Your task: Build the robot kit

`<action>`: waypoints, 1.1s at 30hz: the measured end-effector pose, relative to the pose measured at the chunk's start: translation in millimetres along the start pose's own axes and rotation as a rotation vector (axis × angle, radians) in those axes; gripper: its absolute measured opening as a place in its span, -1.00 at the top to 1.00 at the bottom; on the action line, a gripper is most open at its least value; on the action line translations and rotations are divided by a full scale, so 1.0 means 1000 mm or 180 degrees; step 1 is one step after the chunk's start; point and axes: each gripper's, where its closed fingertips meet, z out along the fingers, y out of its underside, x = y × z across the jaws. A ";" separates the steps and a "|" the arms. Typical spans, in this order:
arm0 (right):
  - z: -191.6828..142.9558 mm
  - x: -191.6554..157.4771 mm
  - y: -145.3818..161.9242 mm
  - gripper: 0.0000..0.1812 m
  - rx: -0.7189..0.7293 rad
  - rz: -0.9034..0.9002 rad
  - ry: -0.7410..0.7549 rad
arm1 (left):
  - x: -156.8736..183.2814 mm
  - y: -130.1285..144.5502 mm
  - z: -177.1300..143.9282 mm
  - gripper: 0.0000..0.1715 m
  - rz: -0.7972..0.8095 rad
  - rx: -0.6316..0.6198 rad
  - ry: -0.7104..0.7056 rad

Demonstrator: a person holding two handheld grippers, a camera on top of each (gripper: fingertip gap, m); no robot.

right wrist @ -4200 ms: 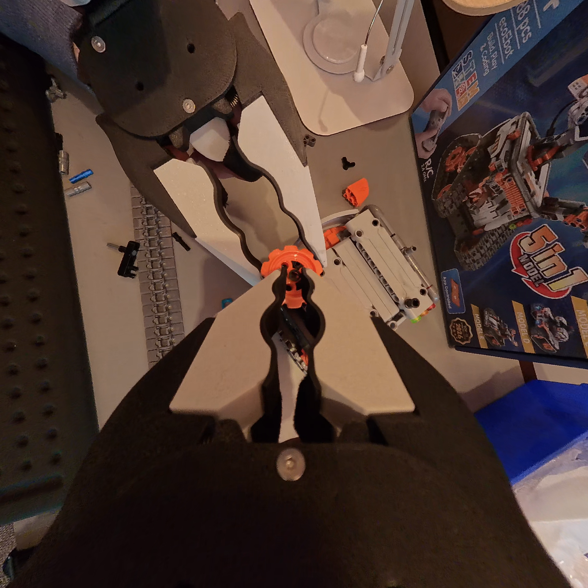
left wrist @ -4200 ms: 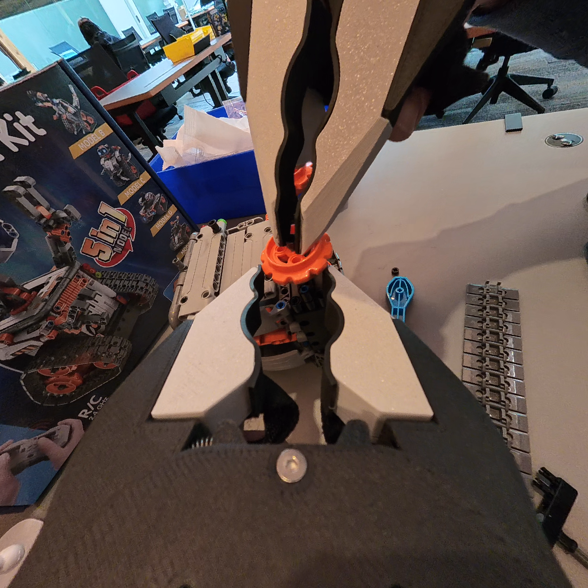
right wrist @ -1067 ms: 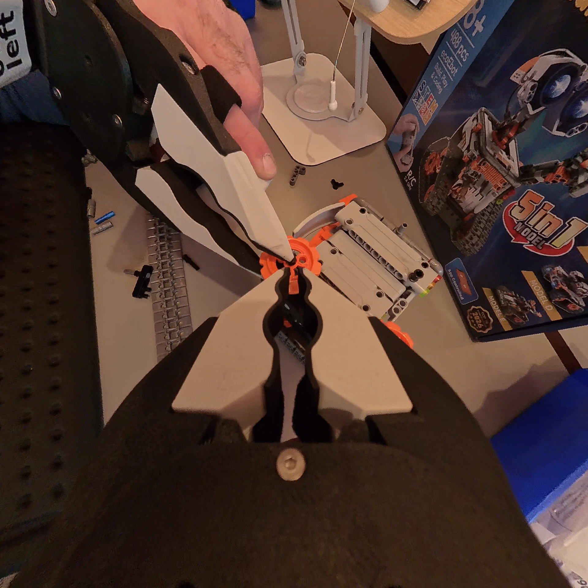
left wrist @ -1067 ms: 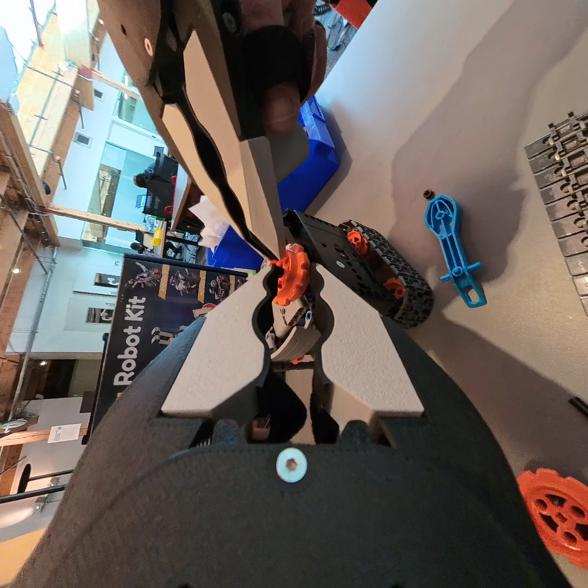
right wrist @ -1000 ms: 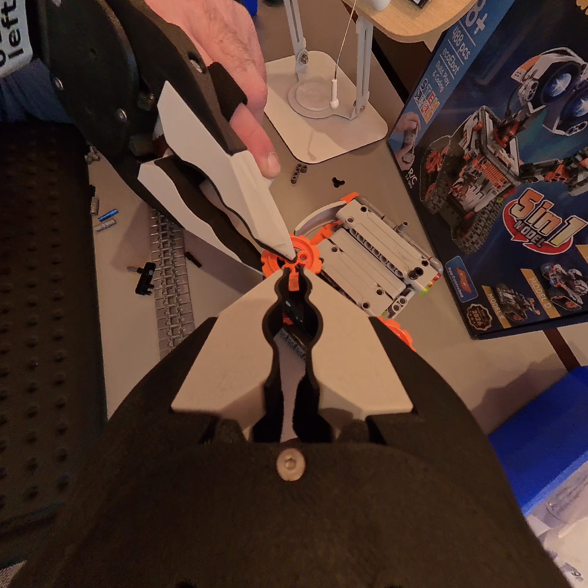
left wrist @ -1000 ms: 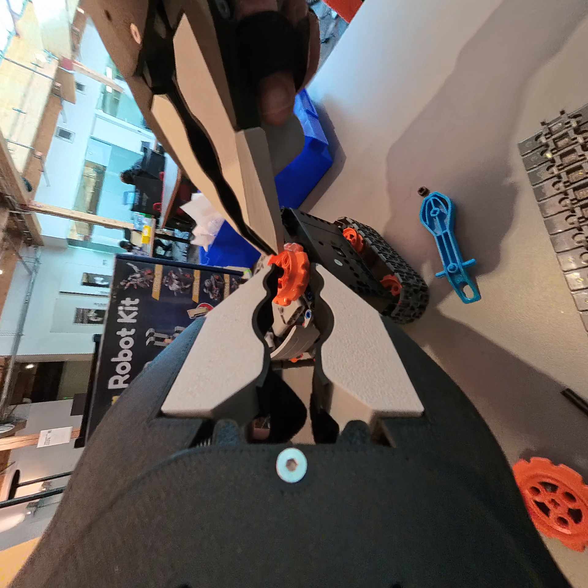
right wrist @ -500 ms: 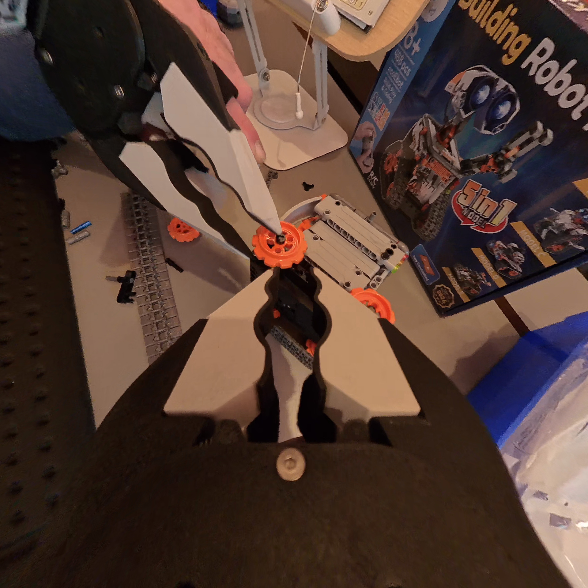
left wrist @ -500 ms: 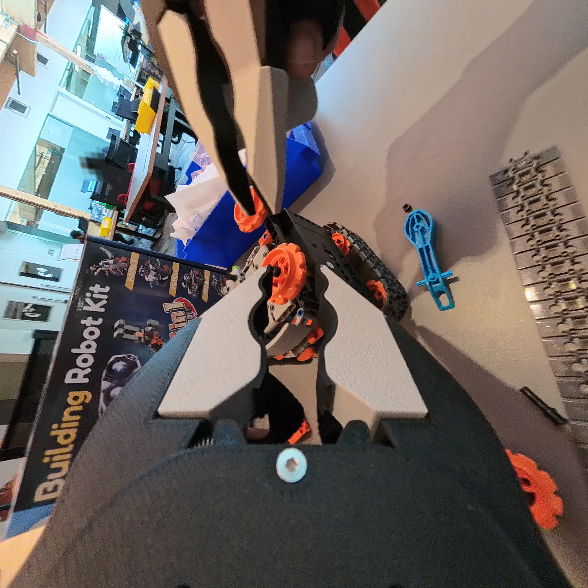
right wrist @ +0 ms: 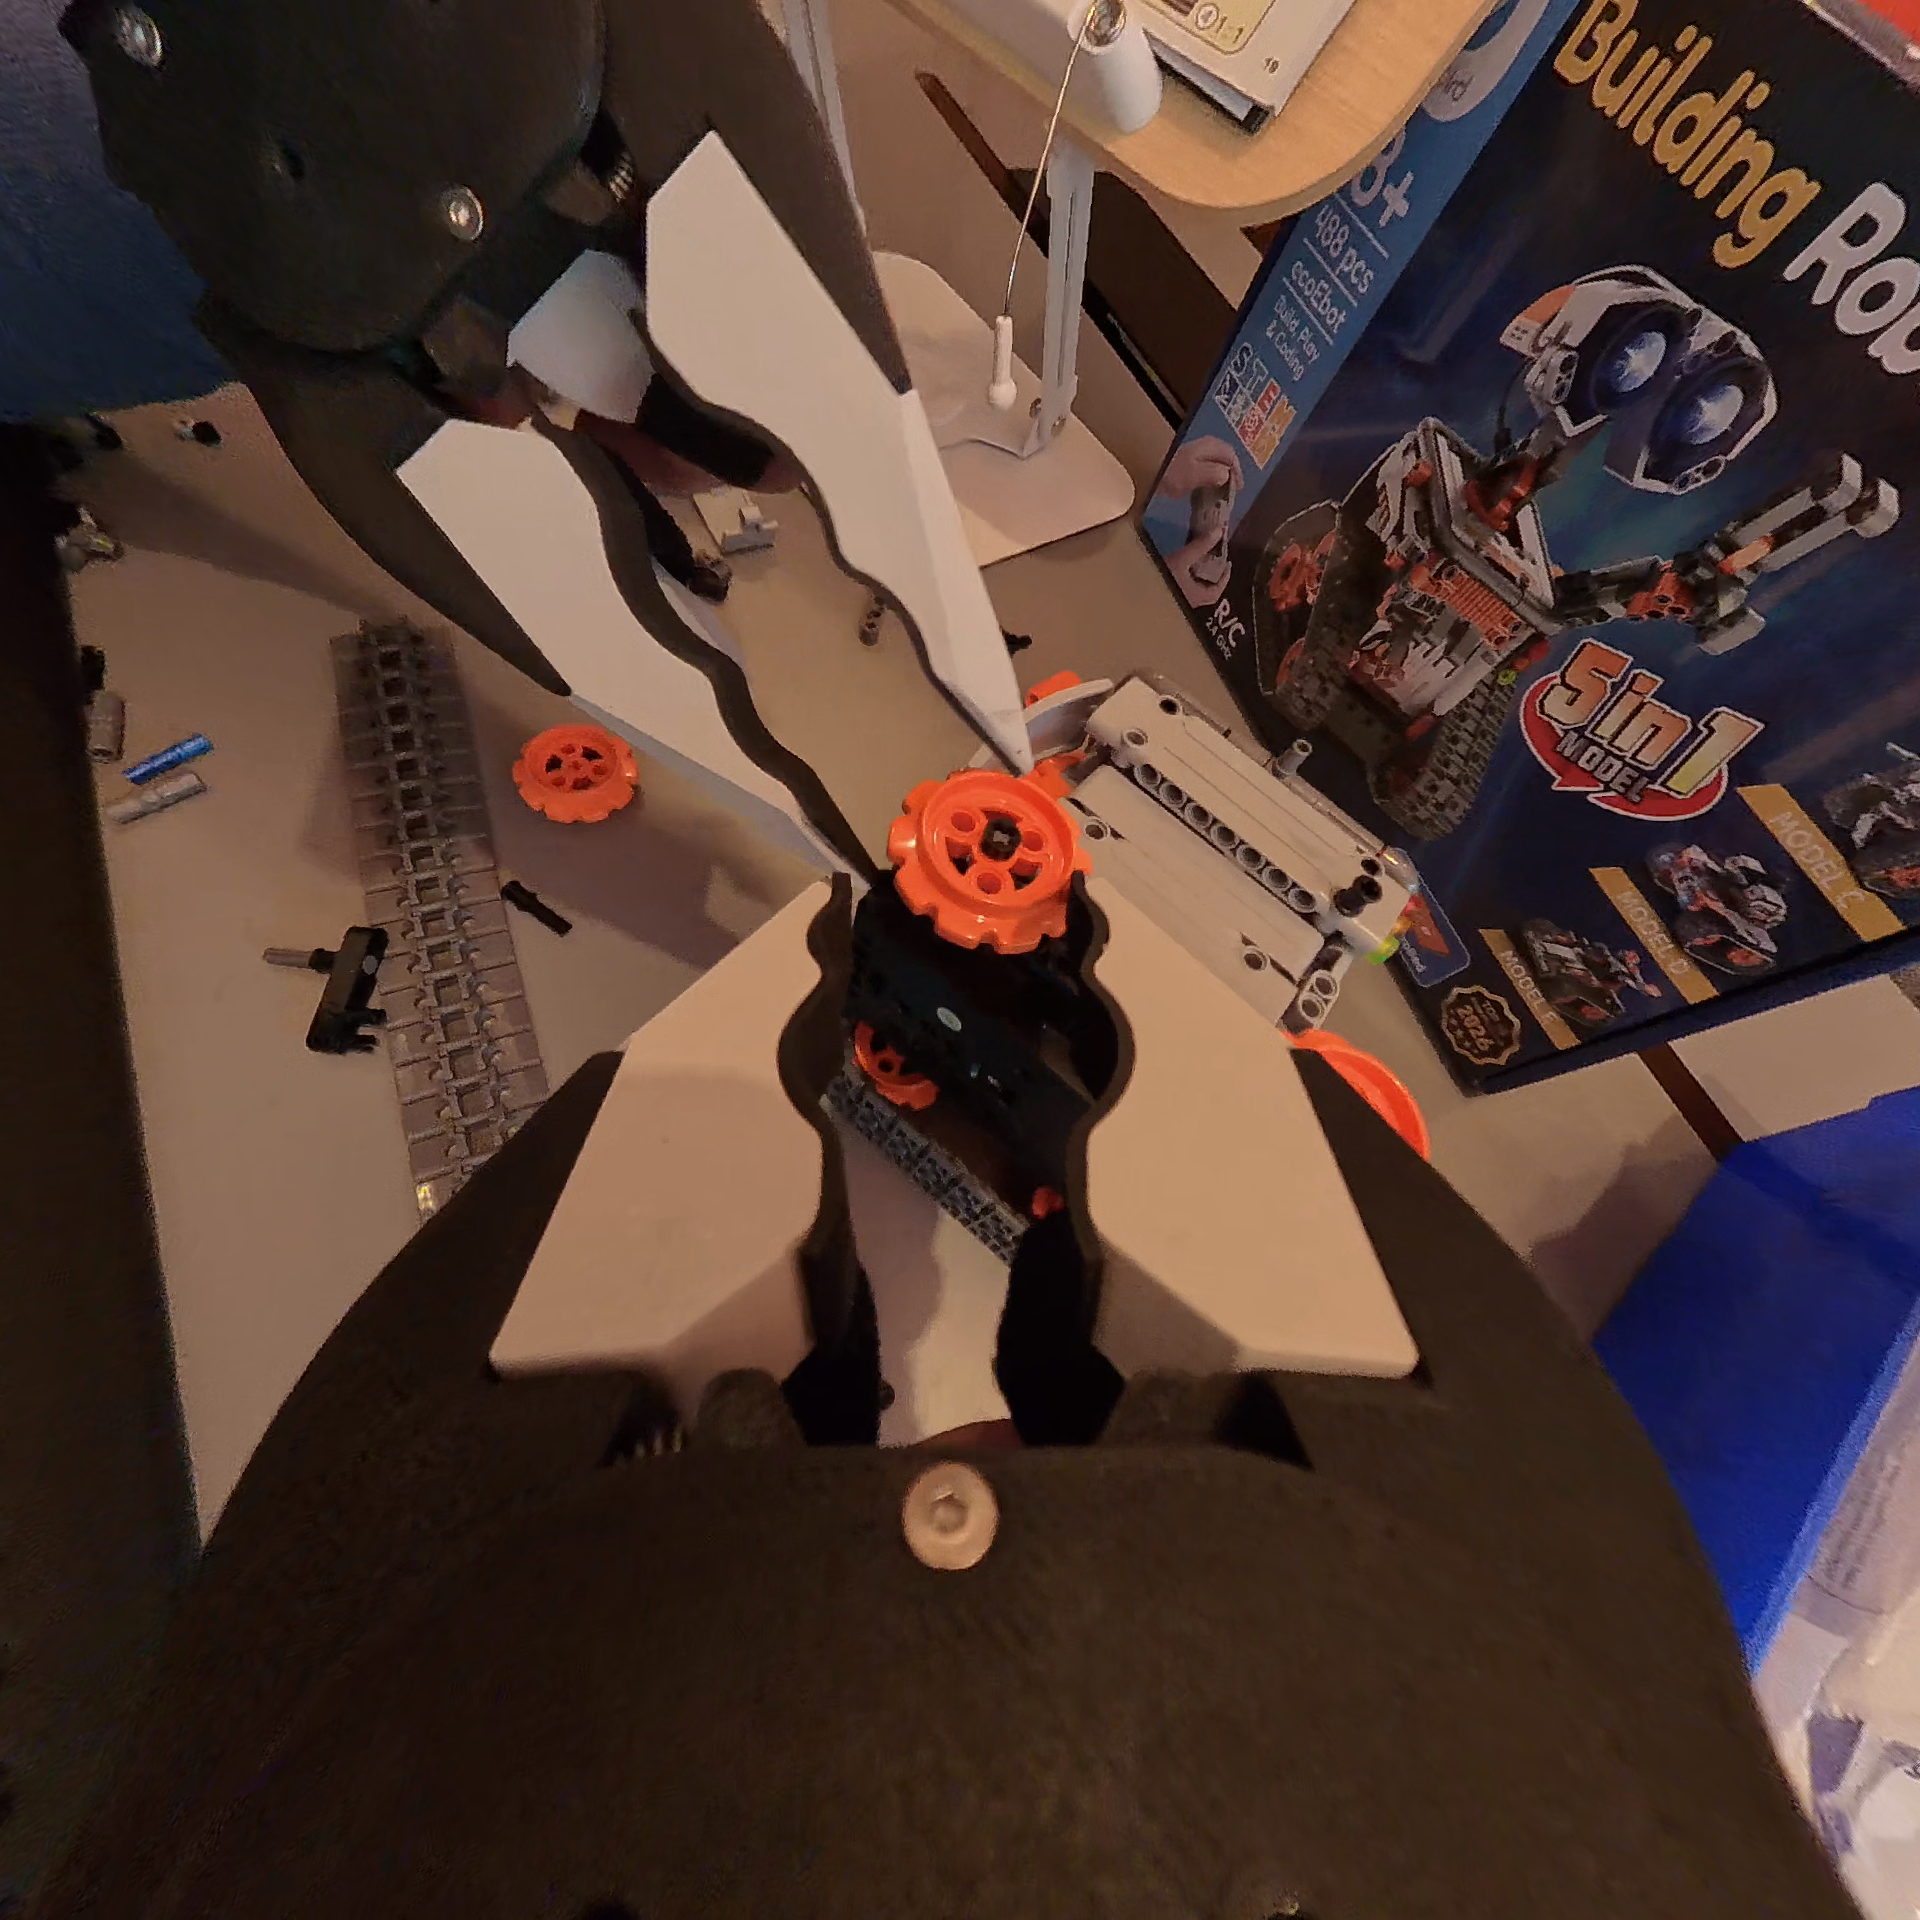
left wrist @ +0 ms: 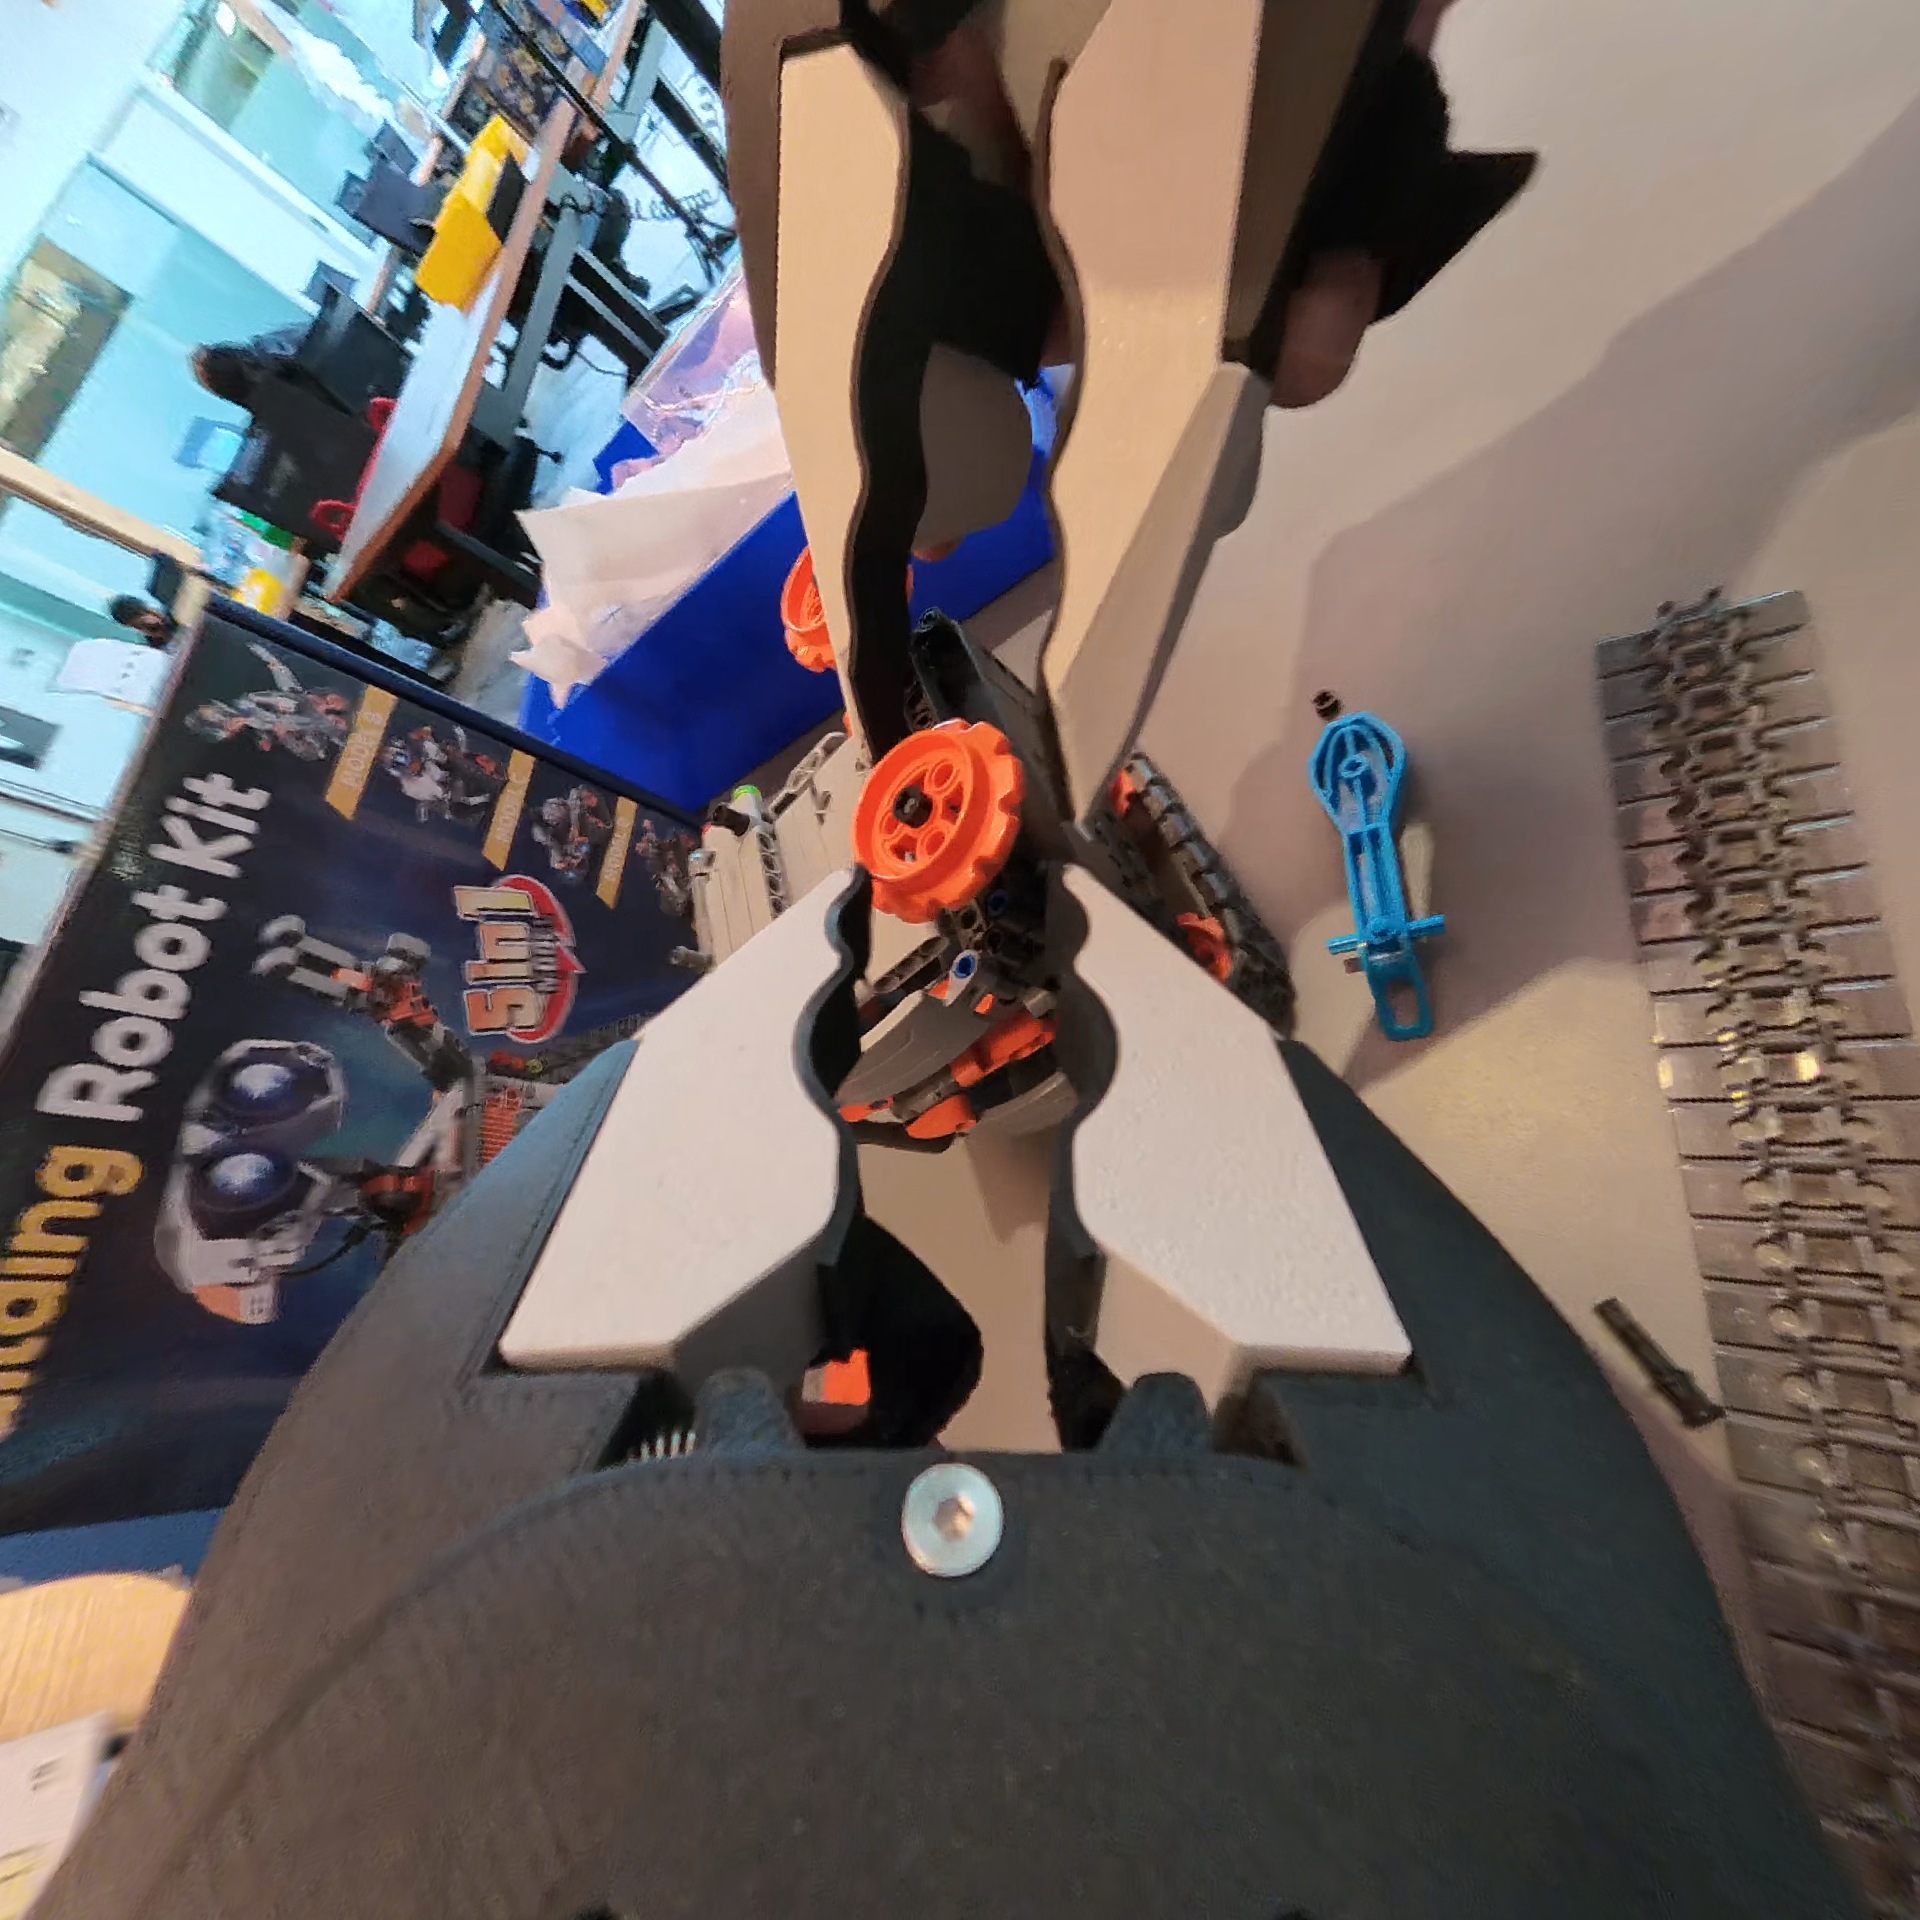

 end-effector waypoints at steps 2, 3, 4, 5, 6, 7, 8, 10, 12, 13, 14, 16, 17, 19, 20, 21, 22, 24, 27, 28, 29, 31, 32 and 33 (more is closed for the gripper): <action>-0.004 -0.003 0.002 0.61 -0.0066 -0.0030 0.0029 | -0.003 0.006 0.002 0.60 -0.0072 -0.0066 -0.0030; -0.008 -0.006 0.003 0.68 -0.0088 -0.0025 -0.0005 | -0.005 0.008 0.001 0.58 -0.0151 -0.0086 -0.0012; -0.012 -0.013 0.004 0.85 -0.0094 -0.0061 -0.0129 | -0.005 0.007 0.001 0.53 -0.0203 -0.0071 0.0007; -0.017 -0.021 0.005 0.91 -0.0093 -0.0108 -0.0248 | -0.006 0.008 0.001 0.50 -0.0236 -0.0079 -0.0002; -0.021 -0.019 0.005 0.90 -0.0085 -0.0108 -0.0187 | -0.007 0.007 -0.001 0.49 -0.0269 -0.0063 -0.0006; -0.024 -0.012 0.004 0.79 -0.0067 -0.0072 -0.0059 | -0.006 0.006 -0.002 0.49 -0.0302 -0.0041 0.0011; -0.026 -0.007 0.002 0.67 -0.0002 -0.0036 0.0009 | -0.005 0.006 -0.002 0.49 -0.0334 -0.0038 0.0035; -0.023 -0.002 -0.001 0.58 0.0091 0.0035 0.0076 | 0.001 0.006 0.001 0.49 -0.0368 -0.0065 0.0120; -0.010 0.000 0.007 0.47 -0.0100 -0.0005 0.0128 | 0.007 0.001 0.004 0.49 -0.0506 0.0015 0.0213; -0.003 0.000 0.009 0.50 -0.0146 0.0008 0.0124 | 0.008 0.002 0.006 0.49 -0.0538 0.0022 0.0213; 0.003 -0.001 0.010 0.51 -0.0147 0.0036 0.0093 | 0.007 0.002 0.006 0.50 -0.0531 0.0036 0.0169; 0.007 0.004 0.007 0.62 -0.0056 0.0063 0.0148 | 0.009 0.001 0.004 0.50 -0.0535 0.0058 0.0146; 0.007 0.004 0.006 0.62 -0.0019 0.0111 0.0121 | 0.011 0.002 0.003 0.49 -0.0494 0.0036 0.0133; 0.008 0.003 0.005 0.60 0.0013 0.0115 0.0051 | 0.013 0.002 0.001 0.49 -0.0412 -0.0004 0.0081; 0.008 0.002 0.005 0.57 0.0023 0.0110 0.0010 | 0.014 0.002 0.000 0.51 -0.0397 0.0005 0.0067; 0.007 0.003 0.005 0.56 0.0029 0.0117 -0.0021 | 0.015 0.002 -0.001 0.51 -0.0404 0.0012 0.0064; 0.005 0.004 0.005 0.60 0.0041 0.0124 -0.0031 | 0.013 0.001 -0.002 0.56 -0.0415 0.0040 0.0029; 0.004 0.007 0.005 0.63 0.0074 0.0134 0.0021 | 0.012 0.005 -0.001 0.53 -0.0468 -0.0025 -0.0040; 0.006 0.004 0.005 0.63 0.0011 0.0045 0.0135 | 0.012 0.015 0.002 0.46 -0.0469 -0.0145 -0.0195; 0.007 0.004 0.005 0.63 -0.0006 0.0060 0.0206 | 0.013 0.015 0.002 0.46 -0.0512 -0.0121 -0.0188; 0.008 0.005 0.004 0.63 -0.0028 0.0118 0.0284 | 0.013 0.017 0.002 0.46 -0.0564 -0.0119 -0.0215; 0.011 0.005 0.001 0.63 -0.0052 0.0217 0.0456 | 0.011 0.021 0.000 0.41 -0.0633 -0.0135 -0.0260; 0.012 0.003 0.001 0.62 -0.0060 0.0178 0.0503 | 0.012 0.023 -0.001 0.40 -0.0655 -0.0140 -0.0254; 0.012 0.002 0.001 0.55 -0.0087 0.0135 0.0515 | 0.009 0.025 -0.002 0.42 -0.0671 -0.0154 -0.0321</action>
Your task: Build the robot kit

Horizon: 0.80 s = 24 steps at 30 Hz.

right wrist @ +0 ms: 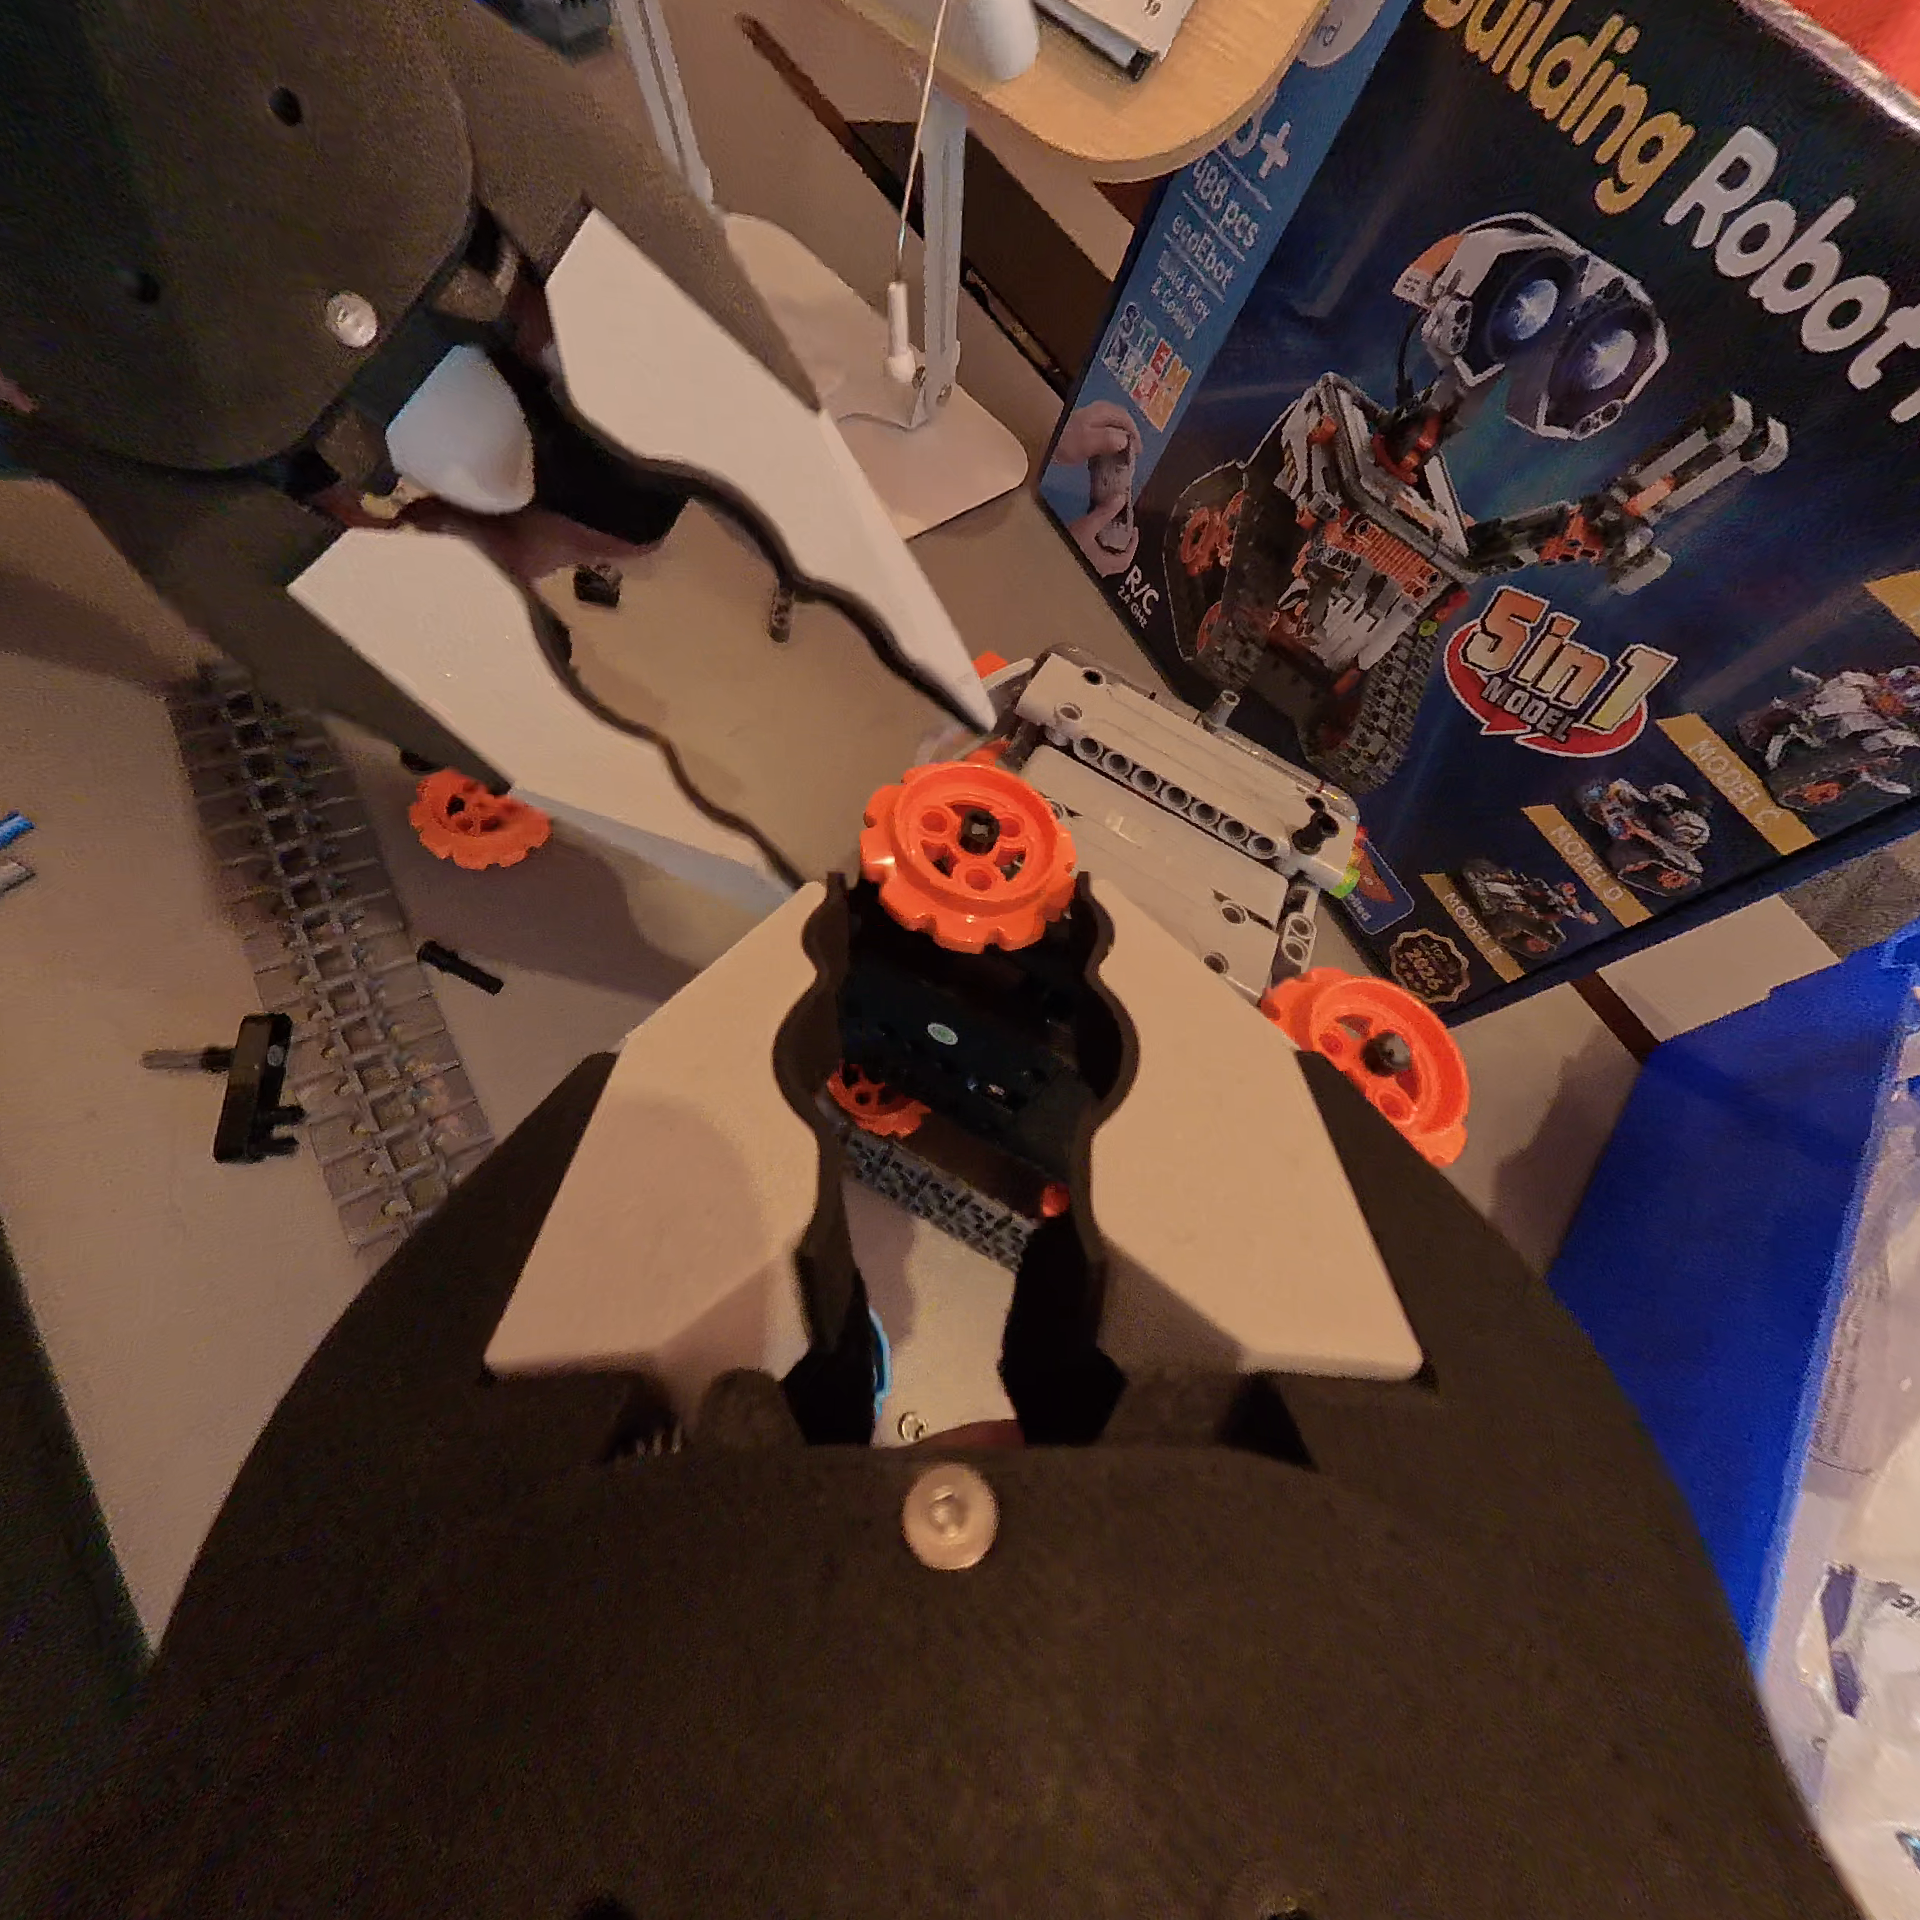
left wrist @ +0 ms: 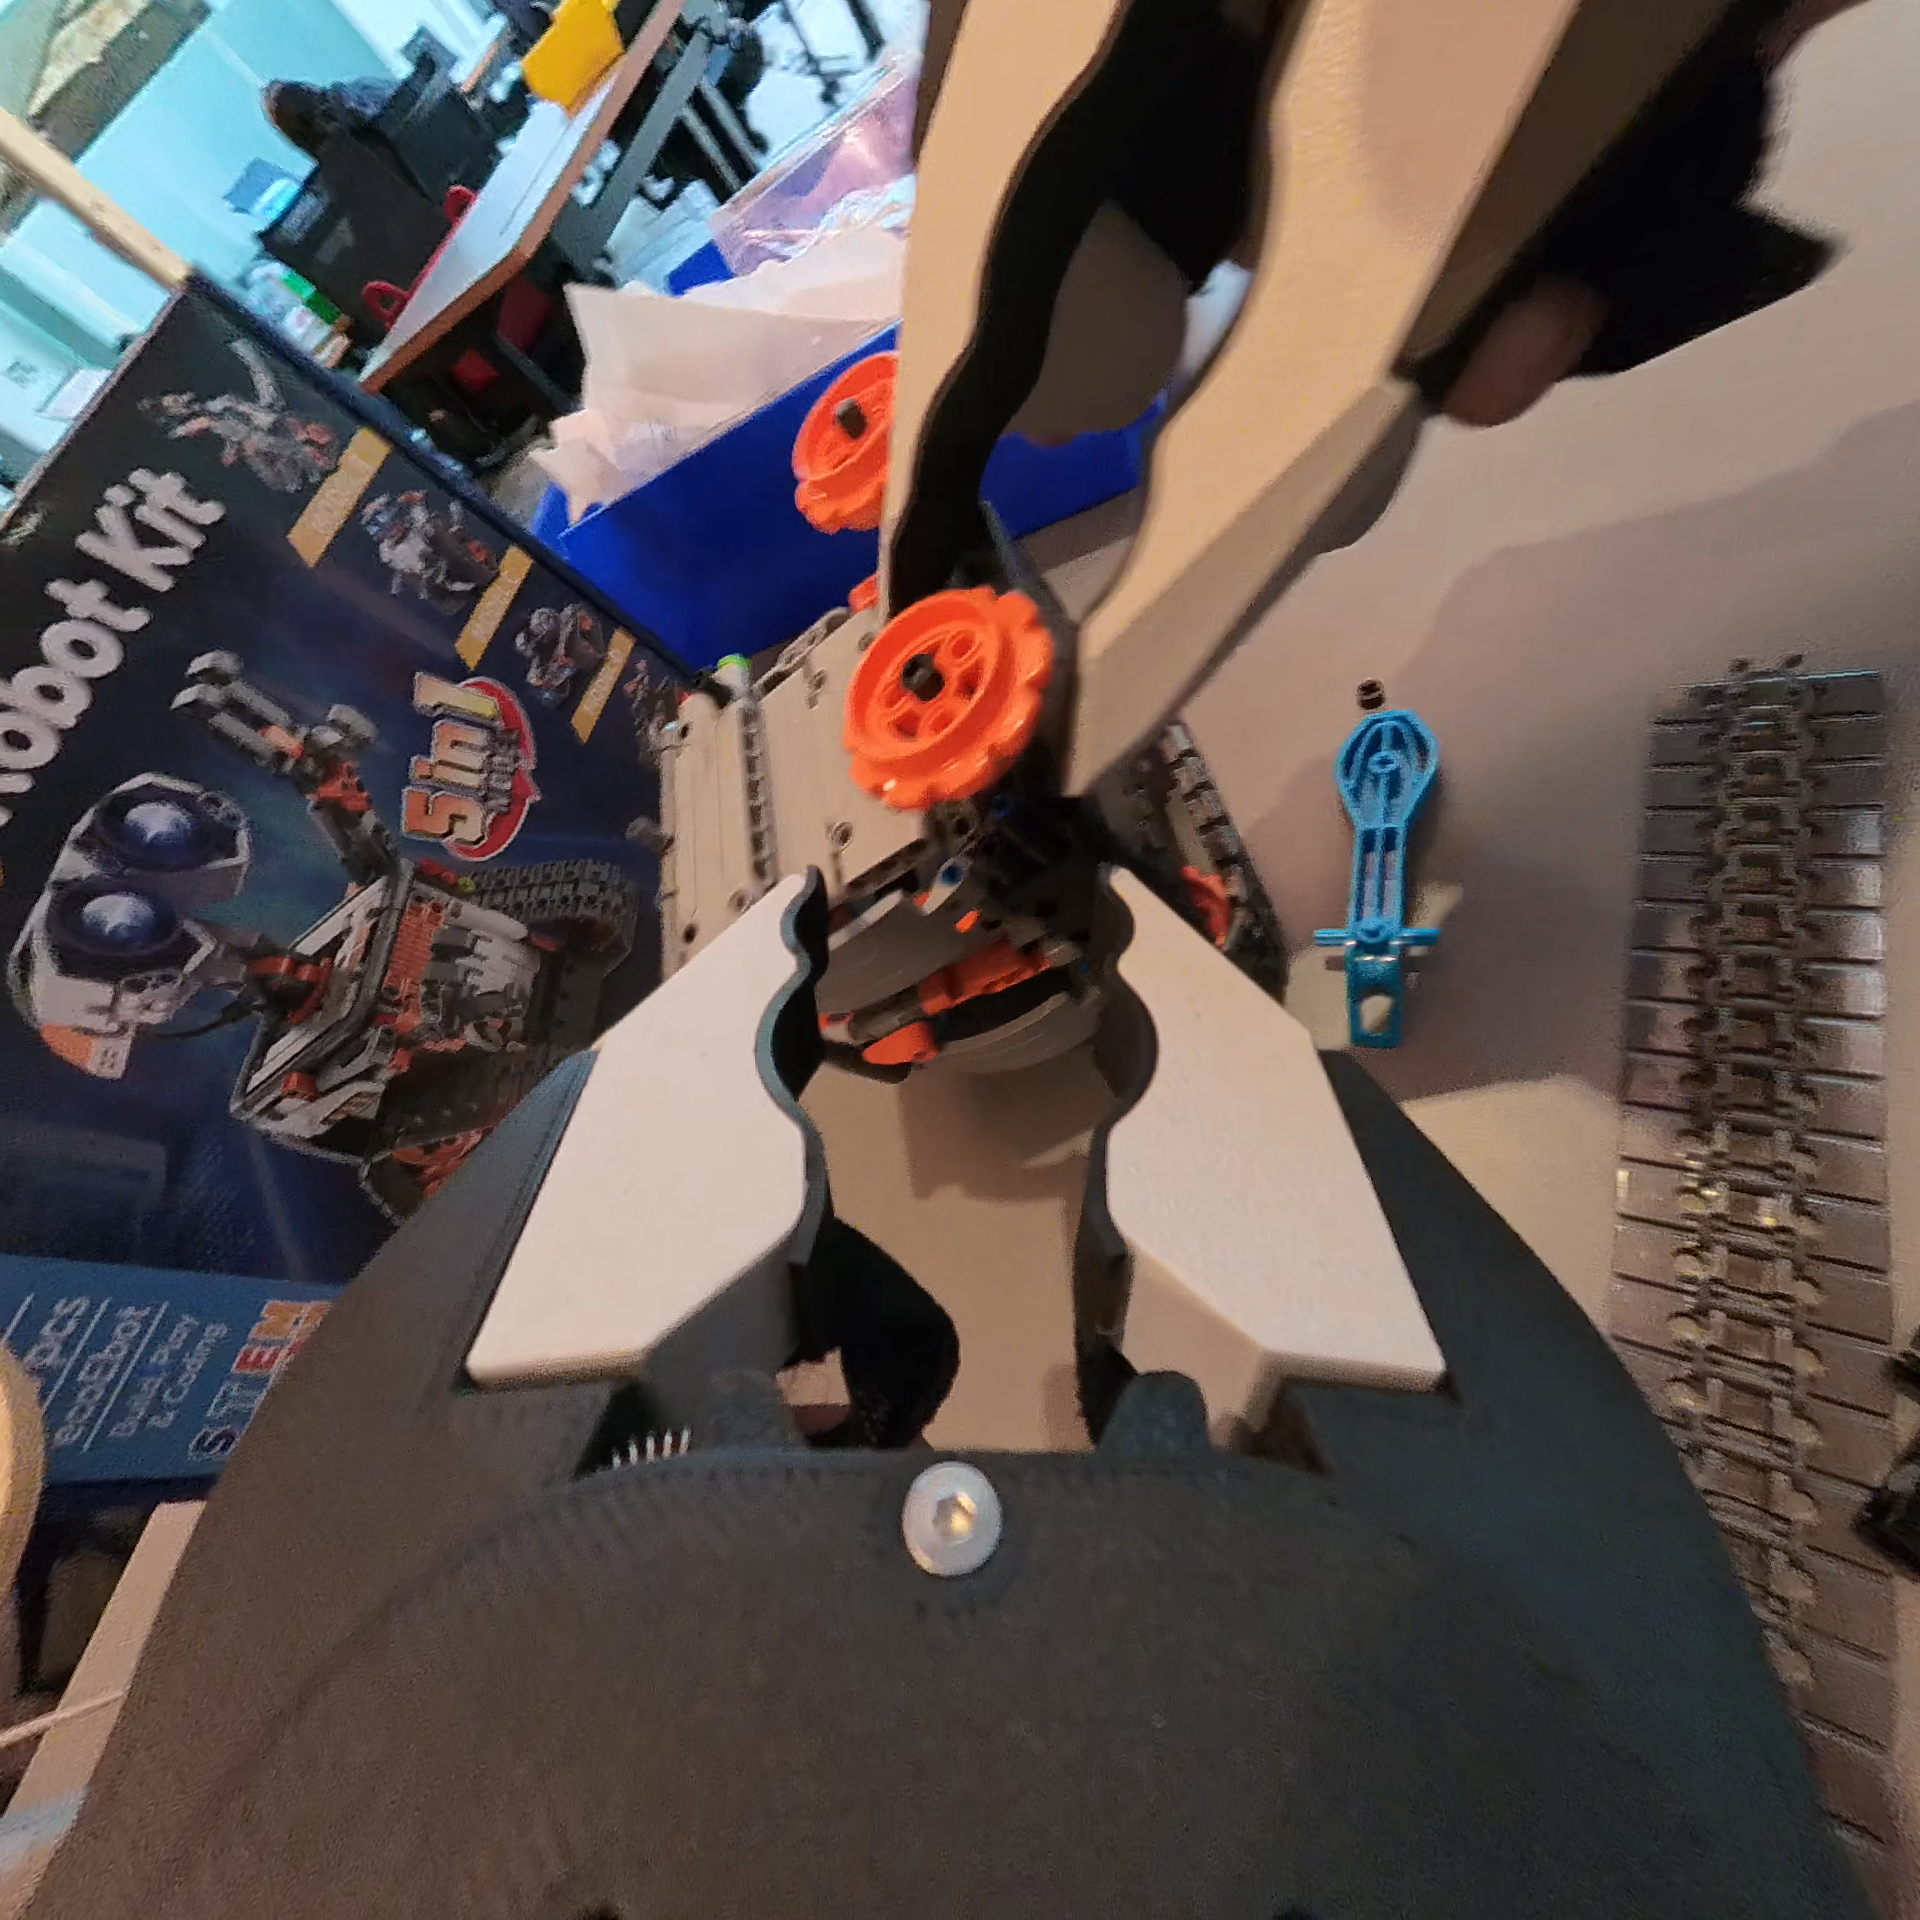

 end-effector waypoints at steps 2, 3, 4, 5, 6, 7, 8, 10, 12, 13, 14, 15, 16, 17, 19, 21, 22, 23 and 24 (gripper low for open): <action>-0.004 0.001 0.004 0.54 -0.0064 -0.0167 0.0049 | -0.001 0.004 0.000 0.40 0.0009 -0.0041 -0.0047; -0.008 0.002 0.005 0.55 -0.0058 -0.0247 0.0089 | 0.000 0.001 0.000 0.41 -0.0036 0.0006 -0.0047; -0.013 0.003 0.005 0.54 -0.0026 -0.0251 0.0080 | 0.002 -0.001 0.001 0.39 -0.0086 0.0027 -0.0039; -0.019 0.004 0.004 0.54 0.0044 -0.0192 0.0022 | 0.005 -0.002 0.002 0.37 -0.0098 0.0045 -0.0039; -0.026 0.005 0.003 0.55 0.0141 -0.0119 -0.0040 | 0.004 -0.005 0.003 0.36 -0.0095 0.0081 -0.0109; -0.033 0.009 0.003 0.57 0.0227 -0.0050 -0.0051 | 0.005 -0.007 0.005 0.34 -0.0101 0.0092 -0.0139; -0.039 0.015 0.006 0.60 0.0264 0.0007 -0.0026 | 0.005 -0.009 0.007 0.29 -0.0142 0.0095 -0.0177; -0.048 0.019 0.017 0.61 0.0238 0.0008 -0.0073 | 0.005 -0.013 0.013 0.23 -0.0209 0.0132 -0.0250; -0.053 0.023 0.023 0.66 0.0269 -0.0014 -0.0034 | 0.005 -0.016 0.017 0.23 -0.0211 0.0141 -0.0297; -0.054 0.026 0.027 0.66 0.0245 0.0003 0.0008 | 0.005 -0.017 0.019 0.24 -0.0184 0.0133 -0.0330; -0.055 0.031 0.032 0.66 0.0218 0.0030 0.0061 | 0.005 -0.017 0.021 0.28 -0.0151 0.0116 -0.0350; -0.056 0.037 0.036 0.65 0.0216 0.0098 0.0117 | 0.005 -0.016 0.022 0.32 -0.0130 0.0097 -0.0369; -0.056 0.042 0.039 0.65 0.0222 0.0191 0.0139 | 0.004 -0.014 0.023 0.36 -0.0117 0.0086 -0.0386; -0.055 0.048 0.043 0.62 0.0196 0.0265 0.0170 | 0.002 -0.011 0.024 0.41 -0.0096 0.0054 -0.0395; -0.051 0.066 0.055 0.51 0.0094 0.0384 0.0327 | -0.004 -0.005 0.023 0.44 -0.0065 0.0026 -0.0386; -0.045 0.073 0.057 0.39 0.0121 0.0509 0.0253 | -0.014 0.002 0.022 0.42 -0.0173 -0.0030 -0.0422; -0.042 0.078 0.057 0.35 0.0137 0.0533 0.0247 | -0.018 0.005 0.021 0.40 -0.0223 -0.0041 -0.0413; -0.037 0.083 0.057 0.30 0.0123 0.0515 0.0235 | -0.021 0.007 0.021 0.38 -0.0268 -0.0056 -0.0420; -0.031 0.086 0.058 0.22 0.0110 0.0499 0.0193 | -0.025 0.009 0.021 0.37 -0.0321 -0.0069 -0.0444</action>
